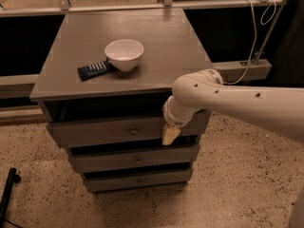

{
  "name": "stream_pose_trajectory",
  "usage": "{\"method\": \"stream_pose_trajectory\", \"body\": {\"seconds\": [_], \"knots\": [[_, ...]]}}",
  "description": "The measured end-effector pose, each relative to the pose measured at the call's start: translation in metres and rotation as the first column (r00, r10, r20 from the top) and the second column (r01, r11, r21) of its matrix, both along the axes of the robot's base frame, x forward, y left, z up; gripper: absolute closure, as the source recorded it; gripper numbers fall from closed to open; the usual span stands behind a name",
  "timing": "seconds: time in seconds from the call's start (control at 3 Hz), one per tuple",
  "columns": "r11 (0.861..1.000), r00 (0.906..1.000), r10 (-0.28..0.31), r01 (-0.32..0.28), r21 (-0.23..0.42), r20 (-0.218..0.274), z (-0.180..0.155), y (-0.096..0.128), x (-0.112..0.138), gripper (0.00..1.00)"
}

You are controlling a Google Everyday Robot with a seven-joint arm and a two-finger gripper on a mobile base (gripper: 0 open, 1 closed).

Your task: Open top drawer

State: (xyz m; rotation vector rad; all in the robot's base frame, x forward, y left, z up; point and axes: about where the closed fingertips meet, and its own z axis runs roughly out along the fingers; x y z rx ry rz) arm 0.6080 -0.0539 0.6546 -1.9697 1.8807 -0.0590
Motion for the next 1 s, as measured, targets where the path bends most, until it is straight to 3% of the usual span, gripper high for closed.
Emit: {"method": "stream_pose_trajectory", "body": {"seconds": [0.67,1.0], "knots": [[0.998,0.9979,0.059,-0.059,0.021,-0.025,0.004,0.01,-0.028,0.43],[0.994,0.9935,0.106,-0.105,0.035,-0.042,0.013,0.017,-0.054,0.45]]}}
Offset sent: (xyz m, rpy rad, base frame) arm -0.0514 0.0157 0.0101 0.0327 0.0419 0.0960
